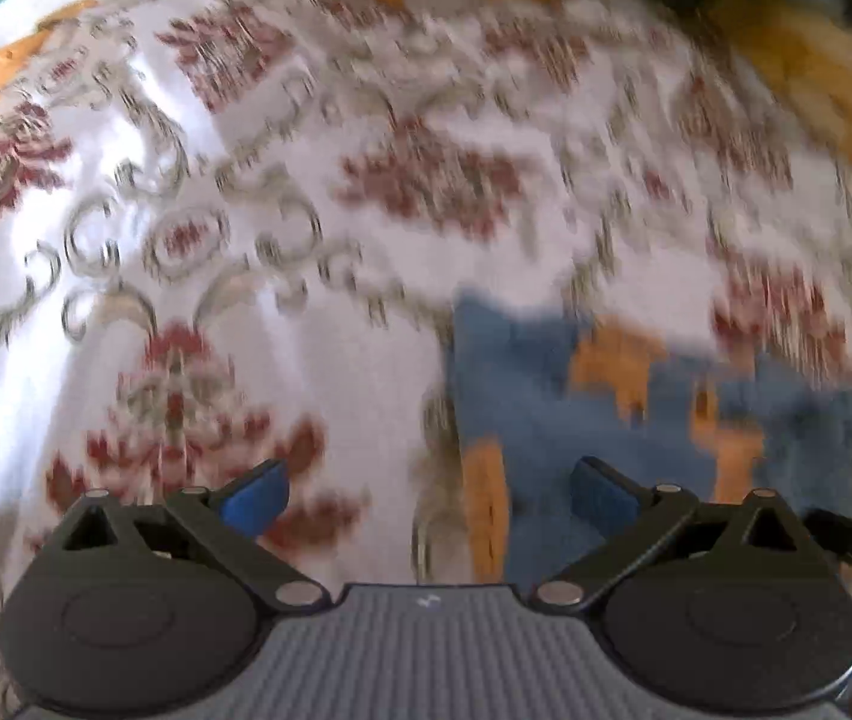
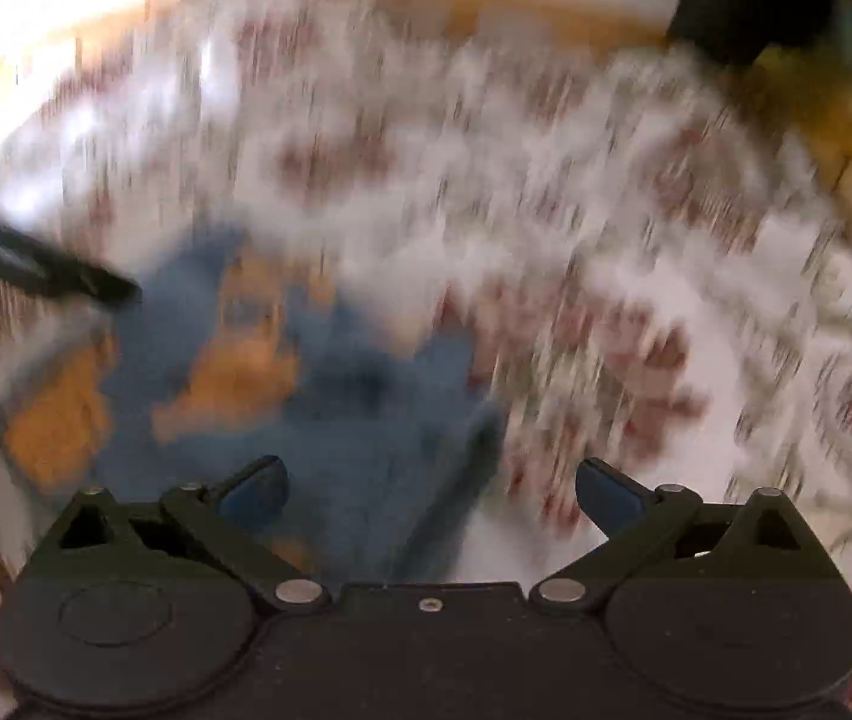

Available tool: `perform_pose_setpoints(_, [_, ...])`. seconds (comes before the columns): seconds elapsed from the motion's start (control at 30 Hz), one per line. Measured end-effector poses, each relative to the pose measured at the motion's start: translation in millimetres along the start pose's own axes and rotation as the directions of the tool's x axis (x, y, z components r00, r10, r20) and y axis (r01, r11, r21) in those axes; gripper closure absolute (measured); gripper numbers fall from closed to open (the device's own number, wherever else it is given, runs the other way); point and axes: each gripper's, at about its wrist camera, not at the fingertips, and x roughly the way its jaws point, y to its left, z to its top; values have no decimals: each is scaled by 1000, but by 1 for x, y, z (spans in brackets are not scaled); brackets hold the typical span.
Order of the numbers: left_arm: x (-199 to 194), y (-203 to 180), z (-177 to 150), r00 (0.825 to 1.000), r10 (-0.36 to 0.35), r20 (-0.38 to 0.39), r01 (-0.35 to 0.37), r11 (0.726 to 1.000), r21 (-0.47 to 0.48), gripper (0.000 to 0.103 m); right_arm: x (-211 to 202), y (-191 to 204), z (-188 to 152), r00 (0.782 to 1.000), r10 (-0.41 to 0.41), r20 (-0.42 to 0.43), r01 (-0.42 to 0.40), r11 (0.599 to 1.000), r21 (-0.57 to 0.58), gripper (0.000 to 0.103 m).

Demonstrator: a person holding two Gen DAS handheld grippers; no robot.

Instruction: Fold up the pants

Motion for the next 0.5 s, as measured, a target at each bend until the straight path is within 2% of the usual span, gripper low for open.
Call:
perform_pose_setpoints(0.03, [1,-2,-7,999,26,-23,-26,999,26,1,5,3,-5,999,-2,-40,1,1000,-23,1])
perform_pose_setpoints(0.2, [-3,-1,-29,987,148,-68,-143,987,78,0,-9,6,-11,999,-24,-39,23,999,-34,1])
perform_pose_setpoints(0.3, [-14,4,-38,984,151,-94,-146,987,63,0,-13,5,-14,999,-19,-41,18,999,-32,1])
perform_pose_setpoints(0.4, [-30,10,-50,979,159,-129,-156,987,31,0,-33,-2,-14,999,-13,40,14,1000,-7,1])
perform_pose_setpoints(0.5, [-50,16,-63,983,149,-105,-151,989,-5,0,-54,-10,-17,989,62,134,-71,996,61,1])
